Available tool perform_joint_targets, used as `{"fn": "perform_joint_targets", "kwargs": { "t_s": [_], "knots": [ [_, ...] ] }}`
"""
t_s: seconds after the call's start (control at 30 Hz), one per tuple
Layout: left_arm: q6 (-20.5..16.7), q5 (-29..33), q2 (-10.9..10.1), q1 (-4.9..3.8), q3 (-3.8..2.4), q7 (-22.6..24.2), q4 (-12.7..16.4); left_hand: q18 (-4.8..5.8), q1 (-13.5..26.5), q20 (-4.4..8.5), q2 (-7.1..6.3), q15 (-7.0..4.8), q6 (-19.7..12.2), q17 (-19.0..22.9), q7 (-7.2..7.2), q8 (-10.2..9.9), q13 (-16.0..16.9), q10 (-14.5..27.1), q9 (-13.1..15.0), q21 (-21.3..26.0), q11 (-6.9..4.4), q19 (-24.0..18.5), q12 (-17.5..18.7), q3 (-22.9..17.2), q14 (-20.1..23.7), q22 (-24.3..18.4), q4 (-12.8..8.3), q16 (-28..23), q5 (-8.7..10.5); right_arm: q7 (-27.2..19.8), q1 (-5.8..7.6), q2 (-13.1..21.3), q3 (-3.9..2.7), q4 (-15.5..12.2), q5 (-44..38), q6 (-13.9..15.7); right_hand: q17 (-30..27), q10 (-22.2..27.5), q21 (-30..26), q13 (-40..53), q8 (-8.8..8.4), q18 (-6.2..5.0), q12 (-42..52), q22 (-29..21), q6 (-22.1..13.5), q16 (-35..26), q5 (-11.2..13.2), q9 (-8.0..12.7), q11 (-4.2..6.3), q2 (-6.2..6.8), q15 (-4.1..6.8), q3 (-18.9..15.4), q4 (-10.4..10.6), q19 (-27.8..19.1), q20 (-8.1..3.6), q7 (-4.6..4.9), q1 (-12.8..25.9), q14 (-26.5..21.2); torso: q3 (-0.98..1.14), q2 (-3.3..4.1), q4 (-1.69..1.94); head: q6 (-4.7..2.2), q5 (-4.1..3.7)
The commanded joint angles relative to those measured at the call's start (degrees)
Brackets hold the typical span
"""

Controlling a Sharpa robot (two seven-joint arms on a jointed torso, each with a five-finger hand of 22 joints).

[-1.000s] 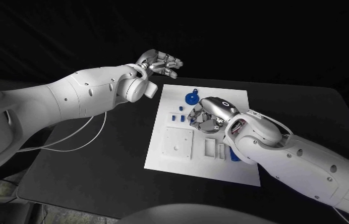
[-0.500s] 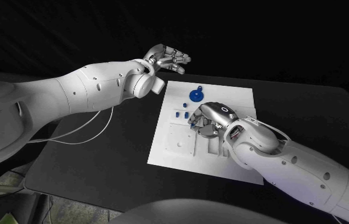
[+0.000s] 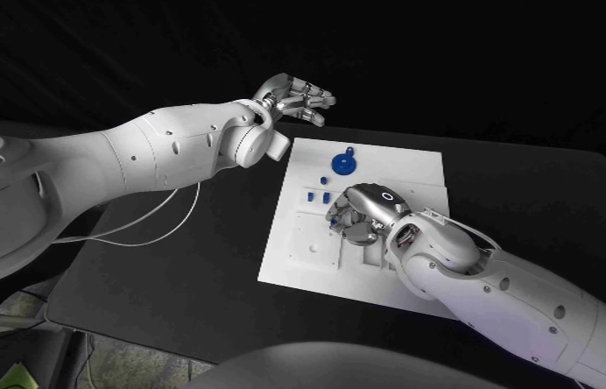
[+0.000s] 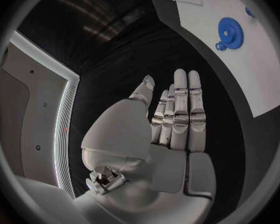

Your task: Assemble the parts on the task board

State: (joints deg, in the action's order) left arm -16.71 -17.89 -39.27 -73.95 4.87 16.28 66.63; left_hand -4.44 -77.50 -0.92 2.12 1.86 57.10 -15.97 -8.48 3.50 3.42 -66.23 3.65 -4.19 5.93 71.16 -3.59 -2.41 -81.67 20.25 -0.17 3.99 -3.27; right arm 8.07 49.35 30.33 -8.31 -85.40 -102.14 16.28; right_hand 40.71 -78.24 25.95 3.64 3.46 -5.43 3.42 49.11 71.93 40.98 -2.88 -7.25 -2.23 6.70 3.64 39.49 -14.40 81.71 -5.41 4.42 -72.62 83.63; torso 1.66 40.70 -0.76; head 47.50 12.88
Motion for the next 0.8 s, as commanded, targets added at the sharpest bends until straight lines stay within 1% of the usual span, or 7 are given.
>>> {"fn": "perform_joint_targets", "kwargs": {
  "t_s": [0.03,0.23,0.4,0.53,0.6,0.67,0.8],
  "knots": [
    [0.68,-0.2,0.14,-0.07,-0.04,0.62,0.02,0.87,-0.29,-0.04,0.2,0.13,0.05,-0.05,0.27,0.14,-0.01,0.01,0.09,-0.18,-0.08,0.38,0.02,-0.3,0.05,-0.05,0.17,-0.09,-0.13,-0.09,-0.19,-0.05,0.03,-0.08,-0.93,-0.08,-0.05,-1.46,-0.11,0.17,0.21,-1.63,0.1,0.04,0.32,0.39,-0.33,-0.09,1.18,-0.5,0.46,0.21,-0.01,0.53,-0.01,-0.01,-0.07,-0.1,0.02,-0.01,-0.05,0.12,0.07],
    [0.81,-0.25,0.03,-0.07,-0.04,0.58,-0.03,0.87,-0.28,-0.06,0.17,0.15,0.07,-0.04,0.27,0.14,-0.01,0.01,0.09,-0.17,-0.07,0.35,0.02,-0.3,0.12,-0.13,0.2,-0.11,-0.09,-0.14,-0.33,0.02,0.08,0.0,-0.89,-0.15,-0.22,-1.48,-0.35,0.17,0.22,-1.62,0.1,0.4,0.32,0.53,-0.35,-0.11,1.19,-0.53,0.46,0.21,-0.12,0.61,-0.01,-0.02,0.0,-0.14,0.04,-0.03,-0.03,0.14,0.01],
    [1.34,-0.35,-0.02,-0.06,-0.04,0.18,-0.13,0.88,-0.27,-0.08,0.09,0.17,0.01,-0.04,0.25,0.14,-0.01,0.05,0.09,-0.18,-0.05,0.34,0.01,-0.26,0.14,-0.21,0.2,-0.1,0.05,-0.2,-0.37,0.09,0.13,-0.17,-0.84,-0.23,-0.22,-1.48,-0.35,0.17,0.22,-1.62,0.1,0.4,0.32,0.53,-0.35,-0.11,1.19,-0.53,0.46,0.21,-0.12,0.61,-0.01,-0.02,0.0,-0.14,0.08,0.0,-0.05,0.23,0.15],
    [1.59,-0.44,0.02,-0.06,-0.04,-0.02,-0.2,0.89,-0.21,-0.09,0.09,0.17,0.0,-0.04,0.24,0.13,-0.01,0.05,0.09,-0.17,-0.05,0.33,0.02,-0.22,0.14,-0.23,0.24,-0.1,0.08,-0.21,-0.41,0.16,0.16,-0.3,-0.83,-0.25,-0.22,-1.48,-0.35,0.17,0.22,-1.62,0.1,0.4,0.32,0.53,-0.35,-0.11,1.19,-0.53,0.46,0.21,-0.12,0.61,-0.01,-0.02,0.0,-0.14,0.05,-0.02,-0.06,0.26,0.21],
    [1.69,-0.47,0.03,-0.06,-0.04,-0.11,-0.24,0.89,-0.21,-0.09,0.09,0.17,0.0,-0.04,0.24,0.13,-0.01,0.05,0.09,-0.17,-0.05,0.33,0.02,-0.22,0.14,-0.23,0.24,-0.1,0.08,-0.22,-0.43,0.21,0.18,-0.38,-0.82,-0.27,-0.22,-1.48,-0.35,0.17,0.22,-1.62,0.1,0.4,0.32,0.53,-0.35,-0.11,1.19,-0.53,0.46,0.21,-0.12,0.61,-0.01,-0.02,0.0,-0.14,0.04,-0.03,-0.04,0.38,0.33],
    [1.75,-0.48,0.03,-0.06,-0.04,-0.18,-0.29,0.89,-0.21,-0.09,0.09,0.17,0.0,-0.04,0.24,0.13,-0.01,0.05,0.09,-0.17,-0.05,0.33,0.02,-0.22,0.14,-0.23,0.24,-0.1,0.08,-0.25,-0.46,0.24,0.18,-0.44,-0.81,-0.3,-0.22,-1.48,-0.35,0.17,0.22,-1.62,0.1,0.4,0.32,0.53,-0.35,-0.11,1.19,-0.53,0.46,0.21,-0.12,0.61,-0.01,-0.02,0.0,-0.14,0.05,-0.01,-0.03,0.67,0.6],
    [1.86,-0.51,0.04,-0.06,-0.03,-0.36,-0.44,0.89,-0.2,-0.1,0.12,0.19,-0.01,-0.02,0.23,0.14,-0.01,0.1,0.09,-0.17,-0.04,0.33,0.02,-0.08,0.17,-0.32,0.28,-0.1,0.12,-0.38,-0.55,0.33,0.19,-0.63,-0.73,-0.36,-0.4,-1.49,-0.67,0.17,0.22,-1.61,0.1,0.85,0.31,0.7,-0.37,-0.14,1.19,-0.61,0.46,0.19,-0.25,0.74,-0.02,-0.01,0.06,-0.18,0.08,-0.01,-0.03,0.73,0.74]
  ]
}}
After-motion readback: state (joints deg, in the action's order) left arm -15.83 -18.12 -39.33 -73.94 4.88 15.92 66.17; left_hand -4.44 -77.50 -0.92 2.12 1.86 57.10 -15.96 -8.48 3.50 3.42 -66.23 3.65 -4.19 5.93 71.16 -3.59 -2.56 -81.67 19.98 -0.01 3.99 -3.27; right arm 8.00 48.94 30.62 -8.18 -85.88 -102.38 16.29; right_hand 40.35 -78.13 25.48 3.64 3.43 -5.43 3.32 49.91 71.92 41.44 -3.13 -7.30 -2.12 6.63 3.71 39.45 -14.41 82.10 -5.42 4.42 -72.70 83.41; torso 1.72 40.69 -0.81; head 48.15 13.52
